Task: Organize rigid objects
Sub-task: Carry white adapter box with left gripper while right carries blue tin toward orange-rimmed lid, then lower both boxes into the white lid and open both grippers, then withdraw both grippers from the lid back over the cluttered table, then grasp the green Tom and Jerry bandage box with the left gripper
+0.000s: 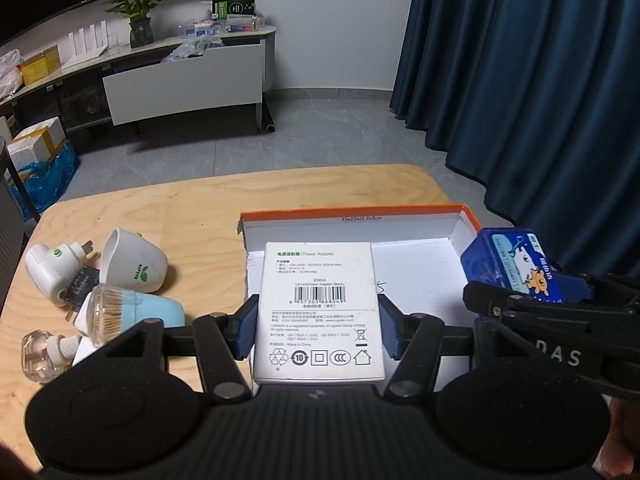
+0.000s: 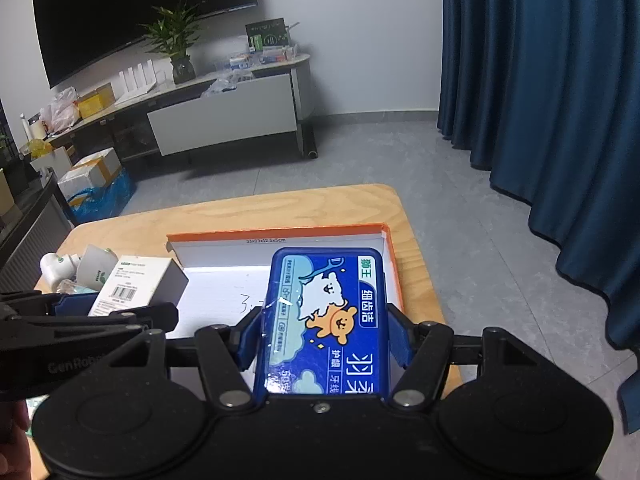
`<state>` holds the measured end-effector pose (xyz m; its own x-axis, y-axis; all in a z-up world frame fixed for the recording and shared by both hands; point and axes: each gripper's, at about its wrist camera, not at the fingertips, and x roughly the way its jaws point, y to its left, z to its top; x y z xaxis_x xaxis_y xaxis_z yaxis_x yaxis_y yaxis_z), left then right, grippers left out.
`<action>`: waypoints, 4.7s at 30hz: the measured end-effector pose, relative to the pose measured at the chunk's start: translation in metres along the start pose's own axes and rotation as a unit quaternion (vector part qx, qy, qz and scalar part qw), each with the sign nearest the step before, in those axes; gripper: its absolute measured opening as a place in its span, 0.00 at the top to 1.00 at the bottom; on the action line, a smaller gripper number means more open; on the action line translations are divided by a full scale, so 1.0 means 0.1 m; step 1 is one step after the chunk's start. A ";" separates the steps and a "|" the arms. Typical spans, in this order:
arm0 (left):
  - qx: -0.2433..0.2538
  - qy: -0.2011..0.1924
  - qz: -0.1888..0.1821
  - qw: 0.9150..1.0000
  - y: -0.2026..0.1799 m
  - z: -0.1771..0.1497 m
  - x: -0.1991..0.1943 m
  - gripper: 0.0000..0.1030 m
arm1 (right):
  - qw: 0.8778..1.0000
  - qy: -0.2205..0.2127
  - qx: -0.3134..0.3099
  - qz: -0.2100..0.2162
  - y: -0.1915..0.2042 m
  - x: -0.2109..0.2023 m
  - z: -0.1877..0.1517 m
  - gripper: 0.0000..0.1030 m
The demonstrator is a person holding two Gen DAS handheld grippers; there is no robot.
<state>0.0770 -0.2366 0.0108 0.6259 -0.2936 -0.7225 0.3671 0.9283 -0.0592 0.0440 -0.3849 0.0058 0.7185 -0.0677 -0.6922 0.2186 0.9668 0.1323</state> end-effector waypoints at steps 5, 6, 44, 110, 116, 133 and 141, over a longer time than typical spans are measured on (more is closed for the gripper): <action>-0.002 0.005 -0.001 1.000 0.00 0.03 0.08 0.42 | 1.000 0.013 0.001 0.001 0.00 0.19 0.06 0.27; -0.002 0.006 0.000 1.000 0.00 0.03 0.09 0.42 | 1.000 0.013 -0.002 0.002 0.01 0.22 0.07 0.27; 0.003 0.007 0.026 1.000 0.01 -0.01 -0.25 0.05 | 0.998 -0.051 0.029 0.000 0.01 -0.42 0.01 0.21; -0.099 -0.021 0.115 0.988 1.41 -0.42 -0.95 0.04 | 0.992 -0.008 -0.081 0.095 1.59 -0.46 -0.20 0.13; -0.105 -0.018 0.116 0.988 1.48 -0.47 -0.97 0.04 | 0.991 -0.002 -0.088 0.101 1.67 -0.43 -0.23 0.13; -0.131 -0.005 0.111 0.985 1.69 -0.72 -0.98 0.03 | 0.988 0.020 -0.105 0.111 1.82 -0.34 -0.42 0.13; -0.132 0.016 0.100 0.986 1.53 -0.83 -0.81 0.02 | 0.992 0.023 -0.074 0.100 1.60 -0.31 -0.46 0.13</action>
<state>0.0249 -0.0521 0.0030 0.6443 -0.0954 -0.7588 0.0439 0.9952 -0.0879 0.0265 -0.2173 0.0158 0.7068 0.1370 -0.6940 -0.0267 0.9855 0.1673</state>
